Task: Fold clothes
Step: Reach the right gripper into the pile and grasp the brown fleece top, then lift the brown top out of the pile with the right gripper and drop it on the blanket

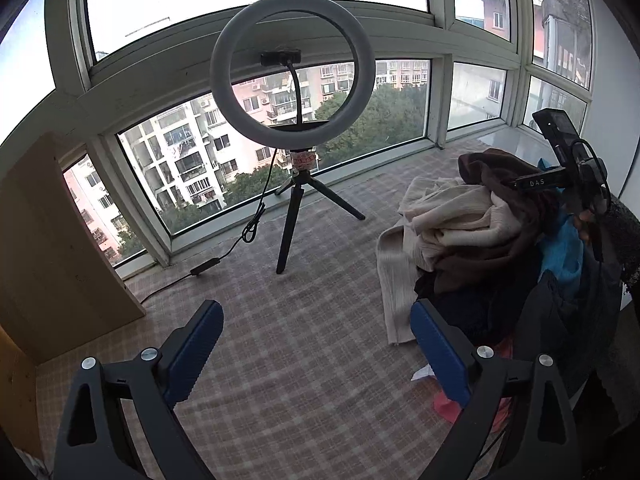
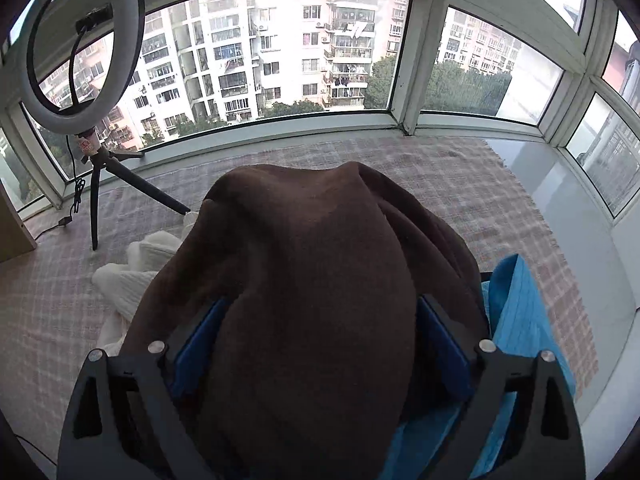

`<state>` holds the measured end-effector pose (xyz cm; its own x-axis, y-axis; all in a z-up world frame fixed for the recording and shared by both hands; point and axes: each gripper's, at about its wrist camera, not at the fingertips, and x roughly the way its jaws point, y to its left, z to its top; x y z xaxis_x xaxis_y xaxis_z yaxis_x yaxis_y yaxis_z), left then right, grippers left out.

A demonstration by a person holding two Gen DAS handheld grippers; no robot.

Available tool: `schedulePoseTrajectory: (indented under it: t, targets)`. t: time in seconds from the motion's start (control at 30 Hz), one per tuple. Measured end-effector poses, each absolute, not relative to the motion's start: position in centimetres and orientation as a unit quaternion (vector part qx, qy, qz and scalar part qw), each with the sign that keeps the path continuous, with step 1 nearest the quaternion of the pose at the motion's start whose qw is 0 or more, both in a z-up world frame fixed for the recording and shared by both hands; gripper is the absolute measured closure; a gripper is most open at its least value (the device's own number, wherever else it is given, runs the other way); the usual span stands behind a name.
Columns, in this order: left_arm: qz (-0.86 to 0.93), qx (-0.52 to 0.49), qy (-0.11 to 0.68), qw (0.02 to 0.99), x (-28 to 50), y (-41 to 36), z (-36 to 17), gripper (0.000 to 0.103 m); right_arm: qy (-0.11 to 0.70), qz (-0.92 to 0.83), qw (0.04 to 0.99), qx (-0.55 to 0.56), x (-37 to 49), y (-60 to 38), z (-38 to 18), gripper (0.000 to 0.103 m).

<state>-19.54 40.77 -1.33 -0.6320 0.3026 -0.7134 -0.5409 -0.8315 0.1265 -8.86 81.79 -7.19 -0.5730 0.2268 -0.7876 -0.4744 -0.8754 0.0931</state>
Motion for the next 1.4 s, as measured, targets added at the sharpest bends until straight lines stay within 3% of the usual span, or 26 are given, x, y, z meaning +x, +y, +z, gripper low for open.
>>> schedulePoseTrajectory:
  t: [0.03, 0.07, 0.17, 0.43, 0.9, 1.1, 1.3, 1.33, 1.4]
  targets:
    - [0.886, -0.362, 0.169, 0.235, -19.9, 40.7, -1.8, 0.008, 0.15, 0.873, 0.195, -0.422, -9.5, 82.2, -7.5, 0.077]
    - [0.885, -0.365, 0.17, 0.233, -20.1, 40.6, -2.2, 0.008, 0.152, 0.871, 0.189, -0.428, -10.1, 82.7, -7.7, 0.088]
    - [0.882, -0.376, 0.164, 0.233, -20.8, 40.1, -3.1, 0.008, 0.161, 0.871, 0.175, -0.431, -11.2, 83.6, -7.5, 0.095]
    - [0.883, -0.377, 0.156, 0.231, -21.6, 37.9, -3.1, 0.008, 0.193, 0.912, 0.169, -0.321, -10.5, 83.5, 3.4, 0.097]
    - [0.91, -0.338, 0.111, 0.214, -21.5, 30.0, 0.0, 0.008, 0.053, 0.978, 0.146, -0.14, -7.1, 68.7, 28.9, 0.097]
    - [0.925, -0.316, 0.09, 0.188, -20.3, 24.8, 1.9, 0.008, 0.008, 0.984, 0.085, -0.153, -8.6, 59.3, 30.1, 0.097]
    - [0.938, -0.306, 0.078, 0.142, -18.6, 18.0, 3.1, 0.008, 0.017, 0.981, -0.039, -0.19, -13.6, 50.9, 28.1, 0.097]
    - [0.938, -0.309, 0.077, 0.136, -18.4, 17.0, 2.9, 0.007, 0.014, 0.972, -0.069, -0.225, -15.8, 49.0, 26.6, 0.093]
    - [0.93, -0.328, 0.08, 0.142, -18.6, 17.0, 1.2, 0.005, 0.006, 0.945, -0.096, -0.313, -19.8, 45.6, 21.0, 0.062]
